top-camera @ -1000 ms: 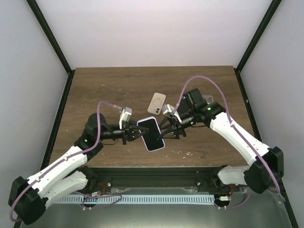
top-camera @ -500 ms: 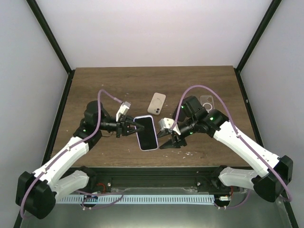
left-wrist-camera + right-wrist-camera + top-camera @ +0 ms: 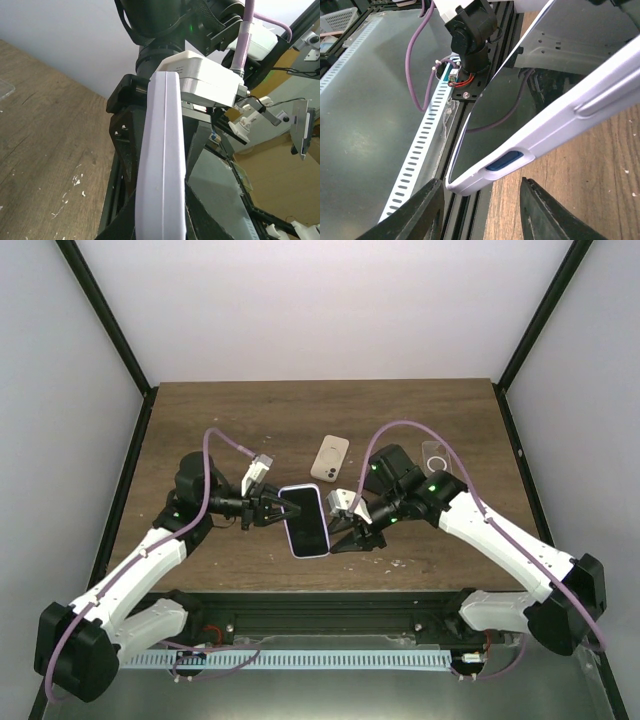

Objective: Take the phone out of the phone case
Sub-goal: Pick up the phone at the center of the board, then remove the phone case from the phone.

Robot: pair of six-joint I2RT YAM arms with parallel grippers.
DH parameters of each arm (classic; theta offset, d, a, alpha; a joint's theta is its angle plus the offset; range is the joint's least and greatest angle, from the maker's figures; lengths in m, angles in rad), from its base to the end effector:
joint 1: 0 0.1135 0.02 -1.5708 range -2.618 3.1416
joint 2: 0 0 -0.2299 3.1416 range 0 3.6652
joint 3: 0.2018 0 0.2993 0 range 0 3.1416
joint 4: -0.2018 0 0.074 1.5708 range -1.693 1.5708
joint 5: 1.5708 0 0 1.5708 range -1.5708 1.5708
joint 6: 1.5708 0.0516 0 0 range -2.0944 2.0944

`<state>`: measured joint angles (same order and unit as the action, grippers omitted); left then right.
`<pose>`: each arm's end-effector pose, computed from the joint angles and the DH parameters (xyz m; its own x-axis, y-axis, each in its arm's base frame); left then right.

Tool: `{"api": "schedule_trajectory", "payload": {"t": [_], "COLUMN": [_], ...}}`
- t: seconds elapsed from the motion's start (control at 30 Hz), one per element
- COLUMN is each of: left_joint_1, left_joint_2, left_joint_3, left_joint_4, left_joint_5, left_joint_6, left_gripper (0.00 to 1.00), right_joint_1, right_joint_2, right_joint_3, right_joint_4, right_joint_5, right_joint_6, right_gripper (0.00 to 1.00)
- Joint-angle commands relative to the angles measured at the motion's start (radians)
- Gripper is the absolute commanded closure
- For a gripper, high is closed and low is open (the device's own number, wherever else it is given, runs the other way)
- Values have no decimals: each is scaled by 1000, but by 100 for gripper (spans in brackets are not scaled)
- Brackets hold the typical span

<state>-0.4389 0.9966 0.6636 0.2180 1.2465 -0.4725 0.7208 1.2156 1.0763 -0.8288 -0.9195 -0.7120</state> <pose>0.2342 -0.1640 0.2570 -0.5420 0.0943 -0.8351 0.8323 -0.0773 -0.5490 0.1971 0.2278 0.2610 0.0141 -0.5148 -0.8572 -0.9637 -0.2357 0.1256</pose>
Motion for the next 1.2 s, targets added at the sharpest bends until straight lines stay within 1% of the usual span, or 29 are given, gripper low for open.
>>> {"api": "schedule_trajectory", "payload": {"t": [0.0, 0.2, 0.33, 0.53, 0.7, 0.9, 0.97, 1.07, 1.17], "left_joint_1": [3, 4, 4, 4, 4, 4, 3, 4, 5], "left_joint_2": [-13, -10, -6, -6, -1, 8, 16, 38, 41], "left_joint_3": [23, 25, 27, 22, 20, 18, 10, -9, -11], "left_joint_4": [29, 26, 25, 24, 28, 43, 92, 212, 219], "left_joint_5": [31, 31, 33, 31, 33, 38, 51, 79, 83], "left_joint_6": [18, 20, 19, 18, 11, -6, -43, -135, -140], "left_gripper": [100, 100, 100, 100, 100, 100, 100, 100, 100], "right_joint_1": [15, 22, 27, 28, 29, 31, 31, 36, 38], "right_joint_2": [14, 10, 9, 12, 18, 16, 15, 11, 13], "right_joint_3": [13, 20, 22, 27, 33, 32, 30, 31, 43], "right_joint_4": [12, -21, -21, -10, -9, -12, -10, 2, 16], "right_joint_5": [-5, -31, -21, -9, -3, 8, 18, 68, 121], "right_joint_6": [8, -29, -30, -24, -35, -52, -59, -72, -85], "right_gripper": [59, 59, 66, 70, 77, 80, 82, 84, 87]}}
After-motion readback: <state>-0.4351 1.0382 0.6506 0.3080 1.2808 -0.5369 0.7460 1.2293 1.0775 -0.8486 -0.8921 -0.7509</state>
